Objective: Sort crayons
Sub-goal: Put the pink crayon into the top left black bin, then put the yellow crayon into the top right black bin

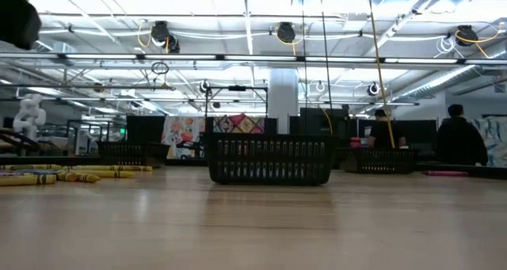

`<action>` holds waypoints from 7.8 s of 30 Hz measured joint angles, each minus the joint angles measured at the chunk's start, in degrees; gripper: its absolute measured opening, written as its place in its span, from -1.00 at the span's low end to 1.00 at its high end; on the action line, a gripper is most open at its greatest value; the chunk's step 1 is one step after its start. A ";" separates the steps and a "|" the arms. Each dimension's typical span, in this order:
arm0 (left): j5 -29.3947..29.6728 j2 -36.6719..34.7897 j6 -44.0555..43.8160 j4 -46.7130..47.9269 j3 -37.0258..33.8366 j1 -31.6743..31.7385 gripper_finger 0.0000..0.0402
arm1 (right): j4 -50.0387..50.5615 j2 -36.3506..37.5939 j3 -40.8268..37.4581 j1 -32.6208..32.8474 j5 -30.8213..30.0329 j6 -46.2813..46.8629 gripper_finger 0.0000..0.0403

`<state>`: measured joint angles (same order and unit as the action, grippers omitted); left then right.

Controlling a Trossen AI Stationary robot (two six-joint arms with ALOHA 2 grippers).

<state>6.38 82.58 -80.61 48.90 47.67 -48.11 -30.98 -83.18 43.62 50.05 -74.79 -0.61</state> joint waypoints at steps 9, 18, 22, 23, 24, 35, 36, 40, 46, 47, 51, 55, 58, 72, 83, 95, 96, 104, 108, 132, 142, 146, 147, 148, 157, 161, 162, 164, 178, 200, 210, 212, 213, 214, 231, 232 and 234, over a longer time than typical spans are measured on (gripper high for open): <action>0.06 -0.40 -11.96 12.99 -2.95 0.05 -0.24 | 0.01 0.00 0.00 -1.06 0.05 -0.01 -1.00; -1.51 -0.47 6.12 16.02 -3.12 9.92 -0.22 | -0.29 0.00 0.00 -2.43 0.05 0.36 -1.00; -2.87 -0.47 15.23 16.13 -3.12 14.00 -0.22 | -0.24 0.00 0.00 -2.48 0.06 1.04 -1.00; -2.94 -0.47 17.22 16.11 -3.12 14.74 -0.22 | -0.25 0.00 0.00 -2.48 0.06 1.04 -1.00; -2.94 -0.45 19.34 16.12 -3.12 15.40 -0.22 | -0.24 0.00 0.00 -2.46 0.07 1.04 -1.00; -3.18 2.02 41.53 15.50 -3.12 15.67 -0.36 | 0.00 0.00 0.00 -2.46 0.07 1.09 -1.00; -3.21 2.14 42.41 15.50 -3.12 15.60 -0.37 | -0.02 0.00 0.00 -2.46 0.09 1.27 -1.00; -3.13 2.21 46.24 15.54 -3.12 14.99 -0.39 | -0.02 0.00 0.00 -2.46 0.09 1.30 -1.00; -0.27 2.21 52.51 15.30 -3.41 13.39 -0.39 | 0.02 0.00 0.00 -2.44 0.15 1.50 -1.00; -0.27 2.21 52.51 15.21 -3.93 13.32 -0.39 | 0.00 0.00 0.00 -2.44 0.32 1.50 -1.00; -1.55 2.21 52.53 12.75 -6.68 13.32 -0.39 | 0.02 0.00 0.00 -2.44 1.80 1.48 -1.00; -2.76 2.21 52.56 10.59 -7.51 13.30 -0.39 | 0.02 0.02 0.00 -2.44 1.82 1.48 -1.00; -2.81 2.21 52.70 9.88 -7.51 13.30 -0.39 | 0.00 0.02 0.00 -2.44 1.82 1.50 -1.00; -4.38 1.84 52.54 3.85 -11.12 13.32 -0.40 | -0.01 0.02 0.00 -2.44 1.82 1.49 -1.00; -5.76 1.72 50.71 5.33 -9.70 13.30 -0.96 | 0.00 0.02 0.00 -2.35 1.82 1.50 -1.00; -0.20 -8.11 43.16 12.15 -4.24 13.82 -0.98 | 0.02 0.02 0.00 -2.33 1.80 1.46 -1.00; 1.72 -9.48 41.92 12.11 -3.68 14.21 -0.98 | 0.03 0.02 0.00 -2.33 1.80 1.47 -1.00; 19.99 -18.56 34.56 12.06 0.01 27.32 -0.98 | 0.02 0.01 0.00 -2.33 1.49 1.05 -1.00; 23.19 -18.93 37.54 11.84 -0.42 41.19 -0.99 | 0.02 0.02 0.00 -2.33 1.44 1.04 -1.00; 7.08 -7.42 70.90 -4.02 -1.33 87.60 -0.48 | 1.22 0.02 0.02 -2.33 1.41 1.43 -1.00; 6.92 -16.43 68.98 -8.98 -0.30 79.41 -0.28 | 20.00 3.68 0.04 -2.33 12.32 27.65 -1.00; 6.88 -21.59 67.07 -17.47 -1.99 69.93 -0.27 | 42.25 7.88 0.04 -3.01 27.33 54.67 -1.00; 6.91 -22.55 66.74 -20.40 -2.54 67.14 -0.27 | 48.26 8.63 0.04 -3.10 31.50 61.87 -1.00; 6.97 -23.22 66.30 -22.99 -3.07 64.41 -0.27 | 54.13 9.16 0.04 -3.12 35.86 68.52 -1.00; 7.35 -22.39 62.40 -44.33 -7.11 41.47 -0.27 | 83.32 9.29 0.04 -3.07 72.68 94.33 -1.00; 10.65 -19.46 59.99 -48.87 -7.44 32.59 -0.27 | 87.78 9.29 0.04 -2.60 84.52 94.57 -0.92; 12.58 -18.36 59.99 -49.78 -7.47 30.47 -0.27 | 88.61 9.29 0.04 -2.26 85.34 94.14 -0.88; 16.06 -16.13 60.00 -51.46 -7.49 26.86 -0.27 | 89.28 9.27 0.04 -1.62 85.63 92.77 -0.78; 34.12 -4.37 56.91 -57.96 -7.51 16.33 -0.27 | 83.95 2.42 -4.13 -1.67 91.24 81.69 -0.26; 34.70 -3.97 56.89 -57.83 -7.51 15.03 -0.27 | 74.89 0.56 -4.29 -1.60 85.44 78.28 -0.95; 34.70 -3.99 56.93 -58.03 -7.51 14.96 -0.27 | 74.98 1.68 10.04 -7.23 42.41 55.44 -0.98; 34.70 -3.99 56.93 -57.95 -7.51 14.96 -0.27 | 79.16 1.80 12.54 -10.41 34.54 47.92 -0.99; 34.70 -3.99 56.94 -57.92 -7.51 14.96 -0.27 | 81.80 1.88 13.45 -12.57 32.03 44.71 -0.99; 34.70 -3.99 56.95 -57.92 -7.51 14.96 -0.27 | 83.96 2.21 13.97 -15.07 30.66 41.51 -0.99; 35.16 -3.99 57.51 -57.38 -7.51 14.96 -0.27 | 70.86 3.82 9.30 -74.29 52.54 -29.34 -0.97; 35.18 -3.99 57.52 -57.37 -7.51 14.96 -0.27 | 69.96 3.78 9.31 -75.80 52.78 -30.80 -0.96; 35.61 -3.99 57.53 -57.37 -7.49 14.98 -0.27 | 68.70 3.78 9.30 -78.18 55.23 -33.26 -0.93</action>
<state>41.99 78.59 -23.09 -8.46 40.18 -33.13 37.72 -79.39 52.92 -28.13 -19.56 -33.88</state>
